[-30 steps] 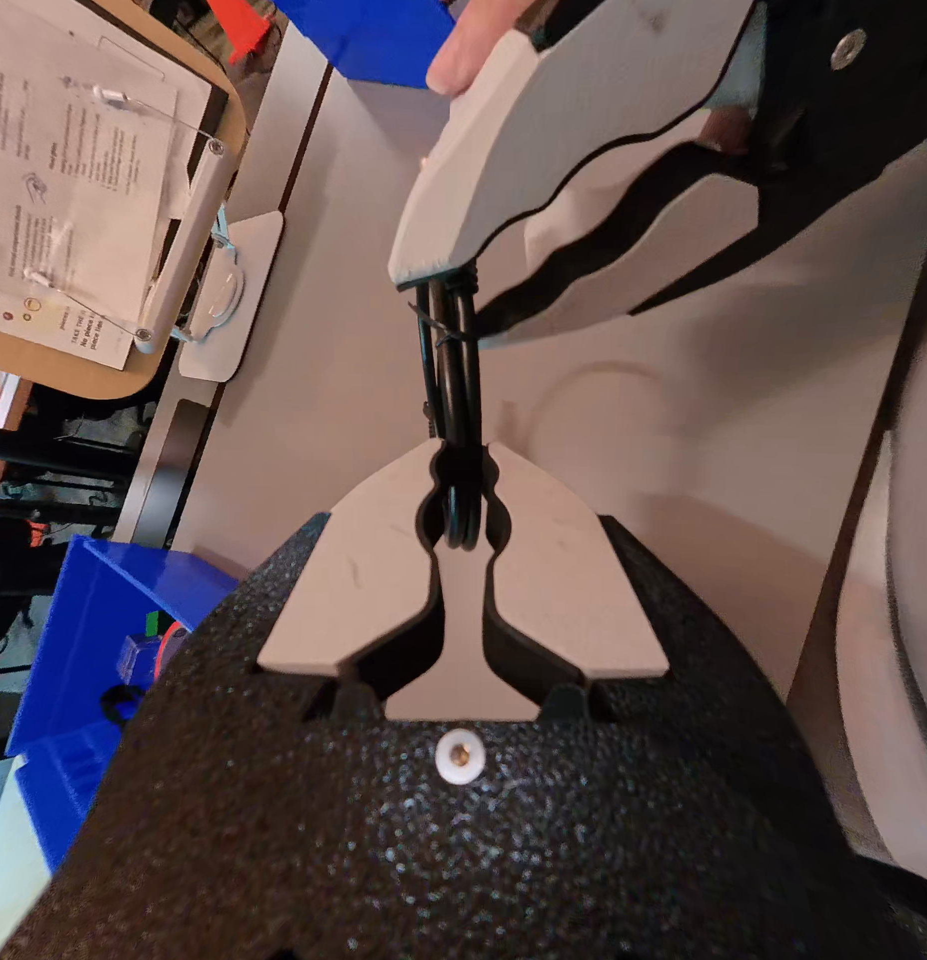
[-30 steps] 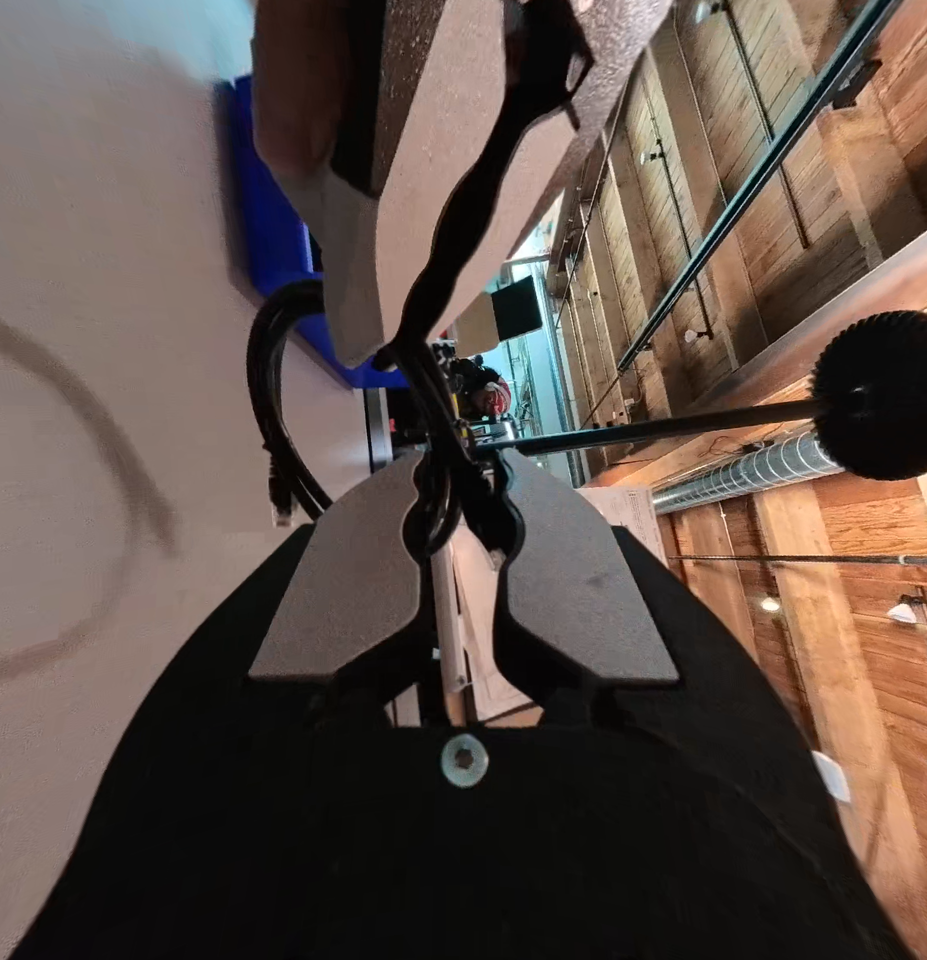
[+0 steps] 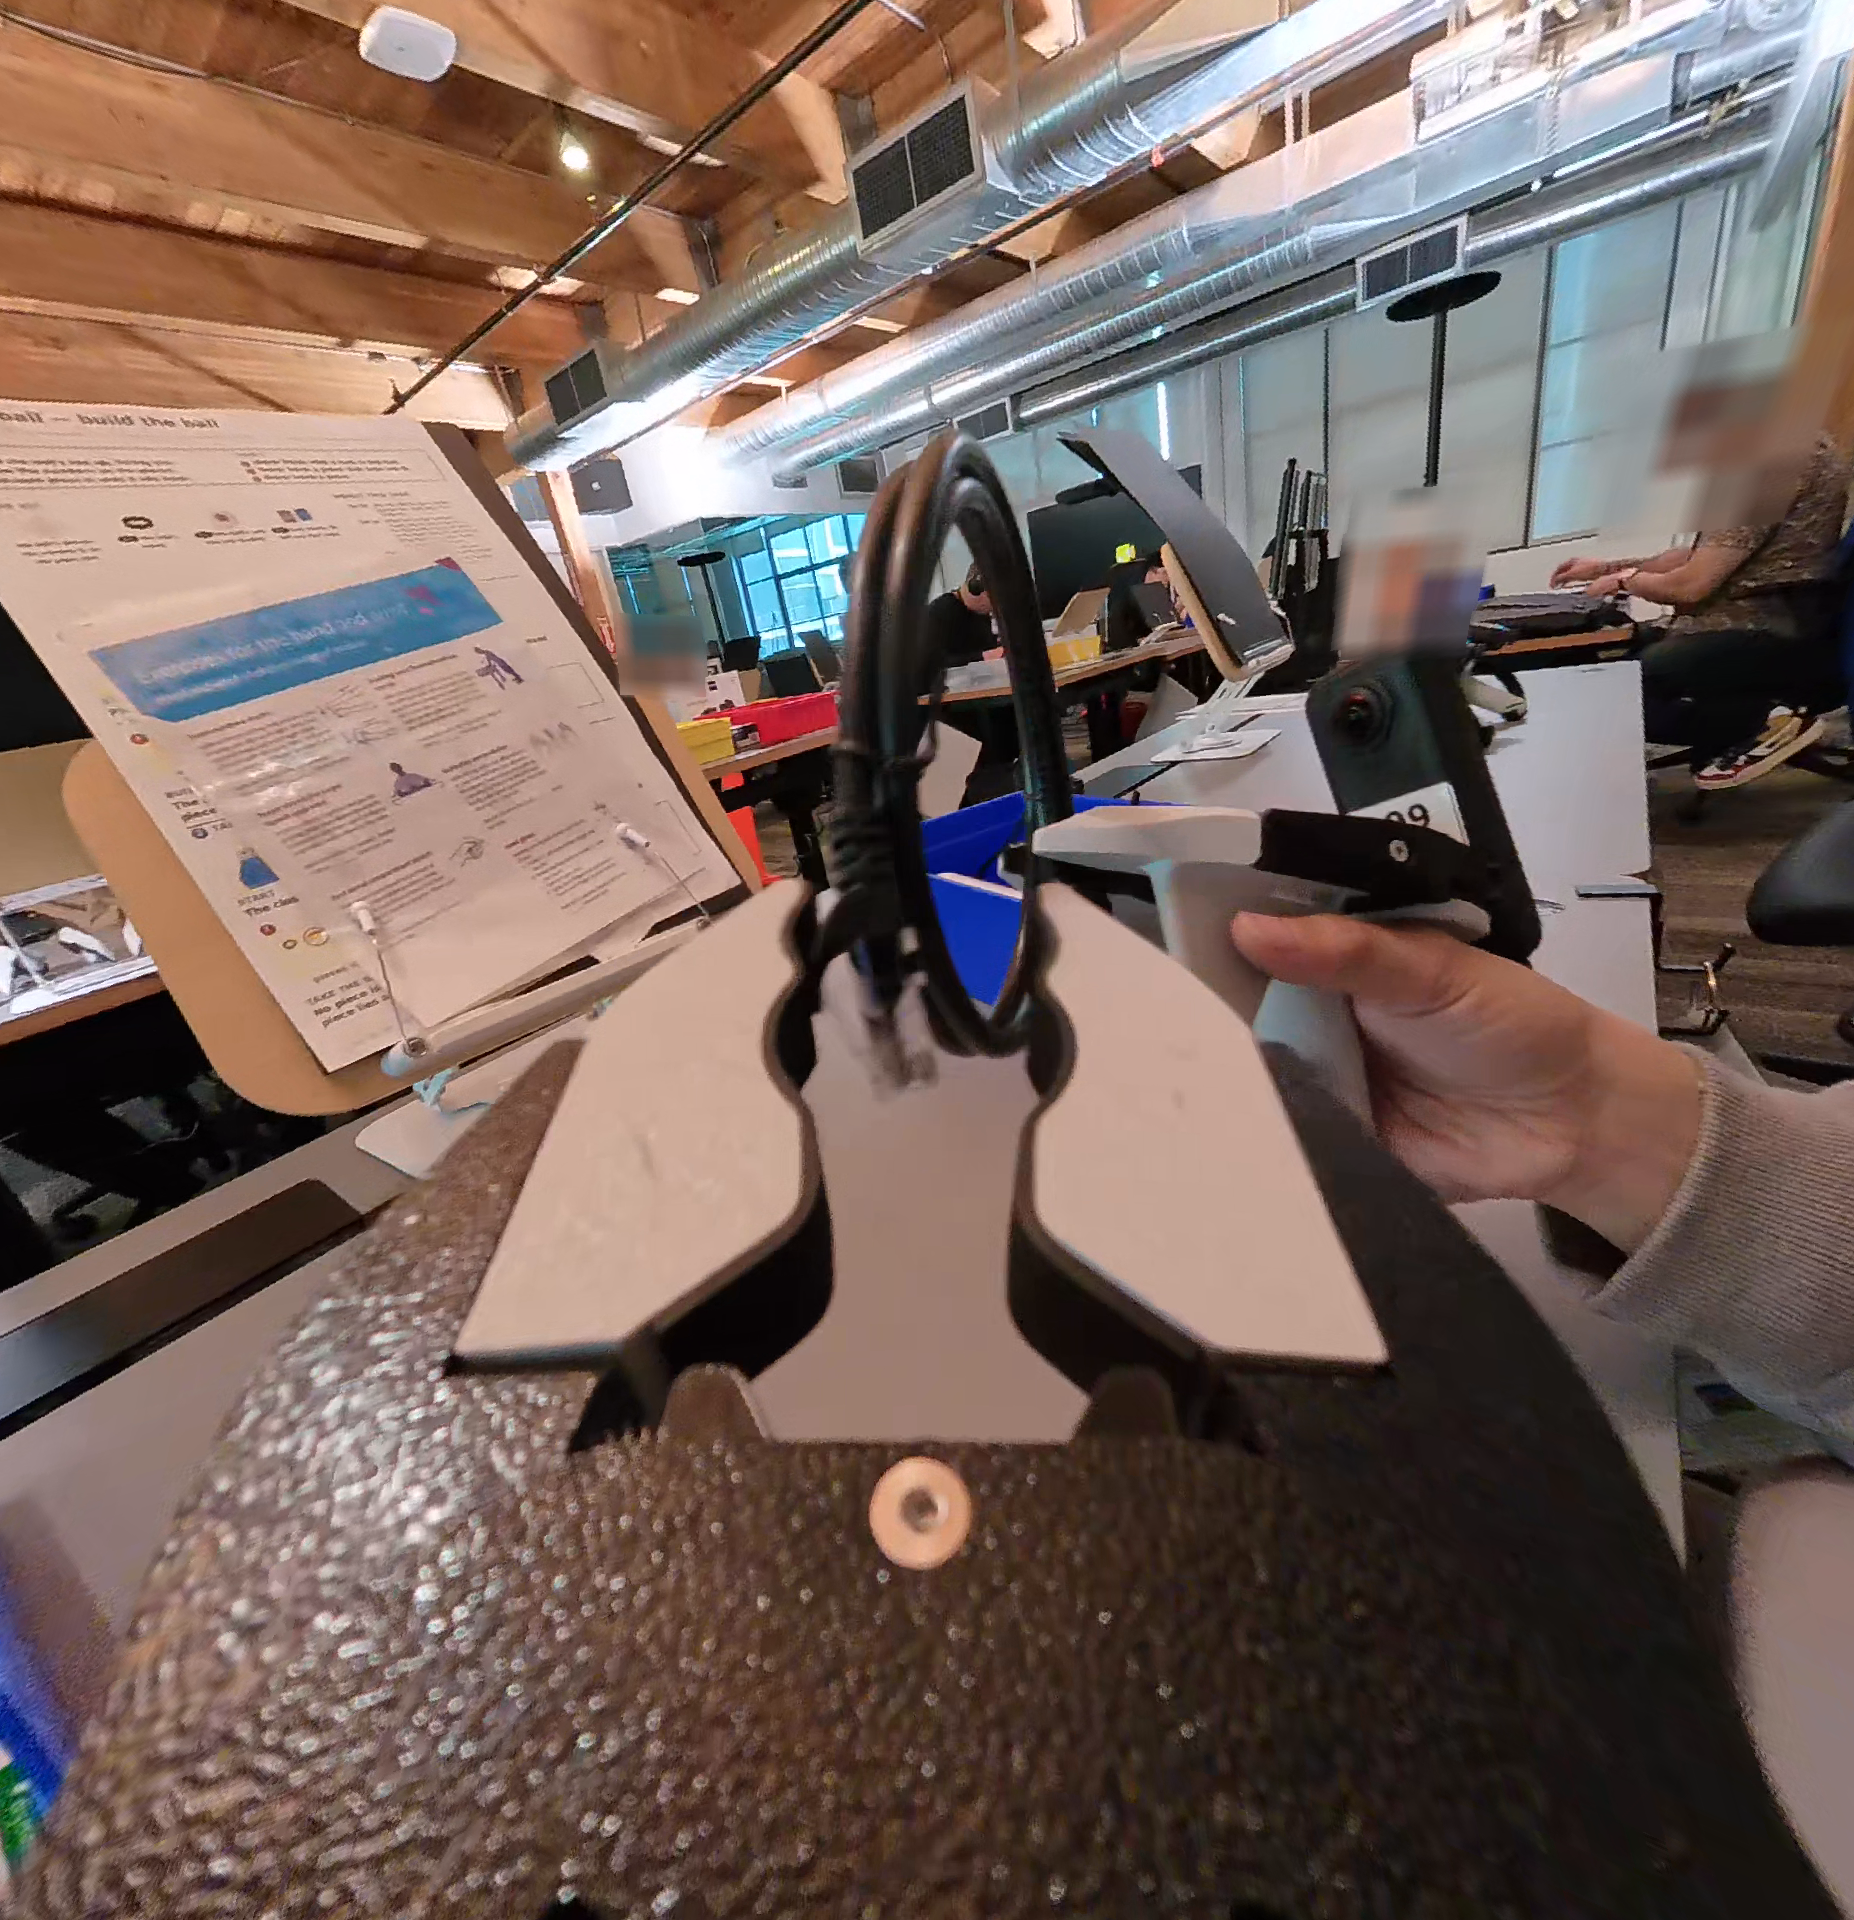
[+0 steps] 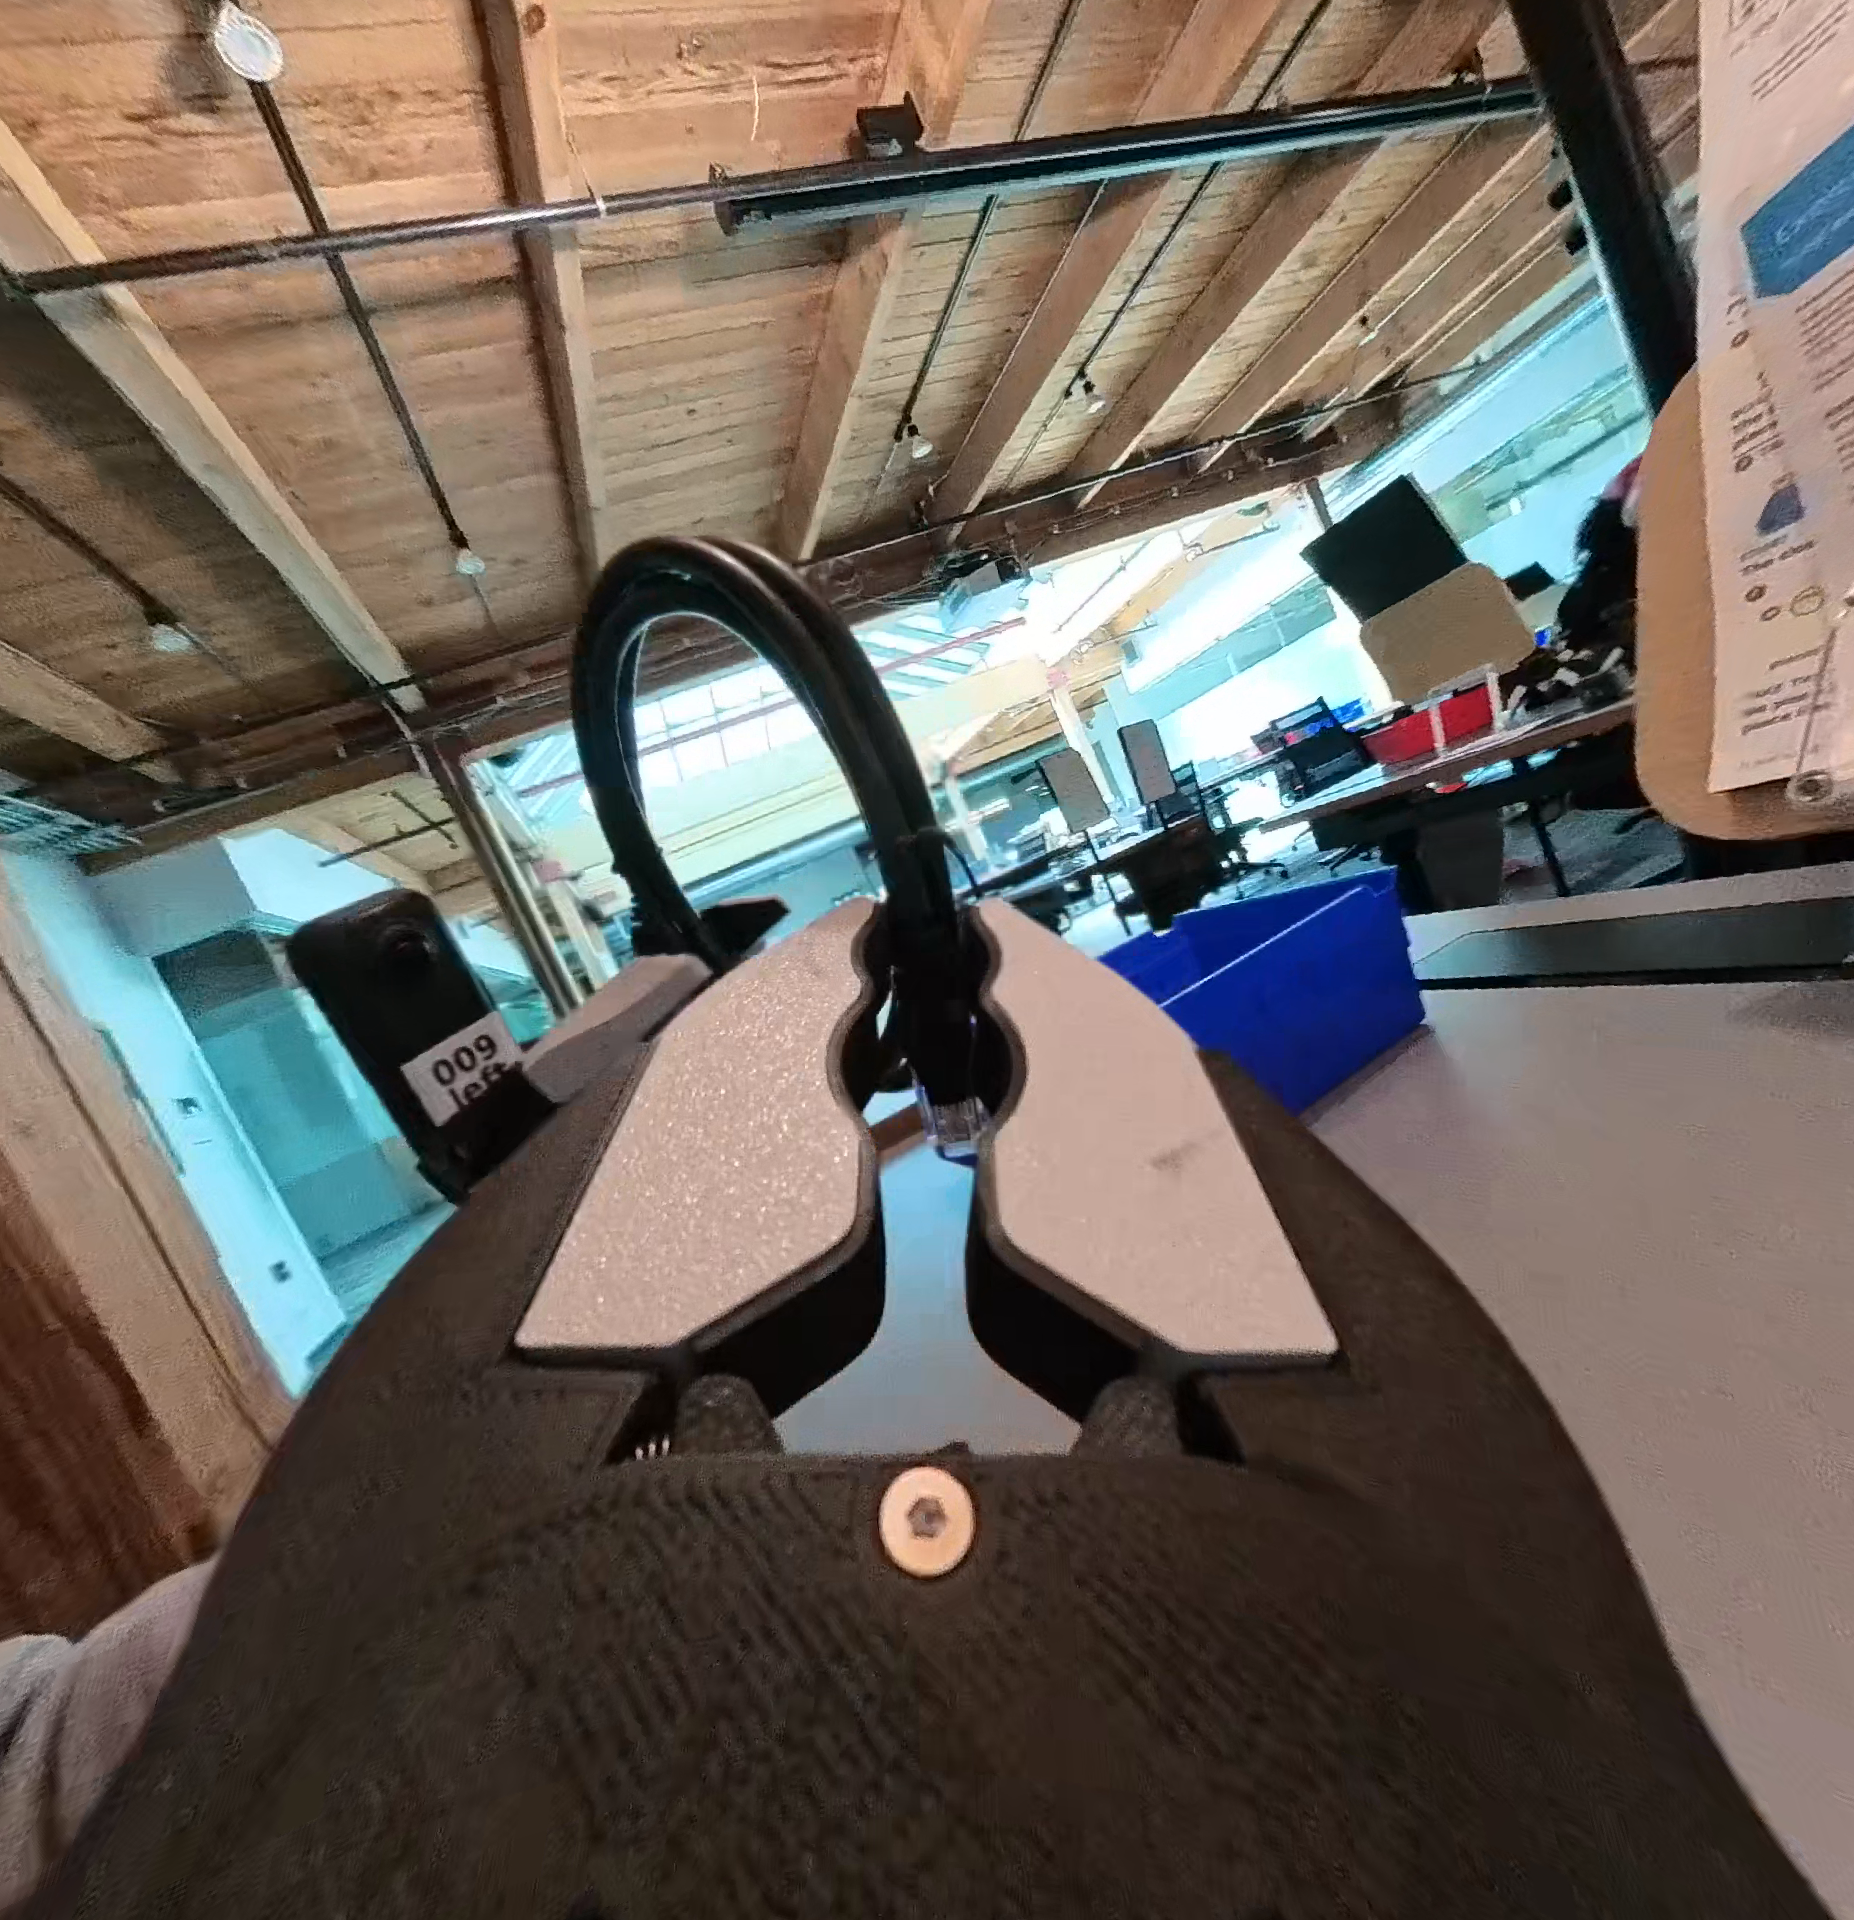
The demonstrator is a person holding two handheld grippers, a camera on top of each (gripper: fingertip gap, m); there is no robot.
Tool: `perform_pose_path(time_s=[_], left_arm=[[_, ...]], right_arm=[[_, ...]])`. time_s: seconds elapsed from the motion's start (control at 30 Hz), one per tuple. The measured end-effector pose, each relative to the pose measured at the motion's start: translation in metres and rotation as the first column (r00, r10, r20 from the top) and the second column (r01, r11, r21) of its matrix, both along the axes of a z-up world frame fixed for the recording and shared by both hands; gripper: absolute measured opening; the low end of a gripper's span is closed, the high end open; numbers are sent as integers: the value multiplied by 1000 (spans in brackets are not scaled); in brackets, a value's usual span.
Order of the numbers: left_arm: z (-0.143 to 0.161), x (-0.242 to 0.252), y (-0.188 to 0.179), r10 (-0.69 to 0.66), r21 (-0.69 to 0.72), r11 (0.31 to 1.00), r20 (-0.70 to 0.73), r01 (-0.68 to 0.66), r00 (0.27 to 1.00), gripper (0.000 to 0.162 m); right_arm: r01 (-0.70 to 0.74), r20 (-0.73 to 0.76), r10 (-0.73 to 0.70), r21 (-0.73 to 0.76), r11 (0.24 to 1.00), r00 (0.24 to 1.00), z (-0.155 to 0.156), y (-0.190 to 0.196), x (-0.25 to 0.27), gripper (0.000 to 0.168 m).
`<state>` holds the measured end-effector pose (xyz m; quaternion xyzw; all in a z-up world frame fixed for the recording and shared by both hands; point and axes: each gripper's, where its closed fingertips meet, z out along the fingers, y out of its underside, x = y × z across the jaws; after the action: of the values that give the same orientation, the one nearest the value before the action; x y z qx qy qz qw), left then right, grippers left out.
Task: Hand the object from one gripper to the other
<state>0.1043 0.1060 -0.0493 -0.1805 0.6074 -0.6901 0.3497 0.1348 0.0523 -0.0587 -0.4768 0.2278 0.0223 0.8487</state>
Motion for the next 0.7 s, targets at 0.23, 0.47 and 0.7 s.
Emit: perform_pose_path(time_s=[0.23, 0.47, 0.7], left_arm=[[1, -4, 5, -81, -39, 996, -50, 79, 995, 14], [-40, -2, 34, 86, 305, 952, -340, 23, 936, 13], [-62, -17, 28, 79, 433, 892, -431, 129, 899, 13]], right_arm=[[-103, -54, 102, -13, 995, 993, -11, 7, 2, 18], [305, 421, -183, -242, 921, 888, -1, -11, -2, 50], [511, 748, 14, -467, 722, 664, -30, 24, -30, 37]])
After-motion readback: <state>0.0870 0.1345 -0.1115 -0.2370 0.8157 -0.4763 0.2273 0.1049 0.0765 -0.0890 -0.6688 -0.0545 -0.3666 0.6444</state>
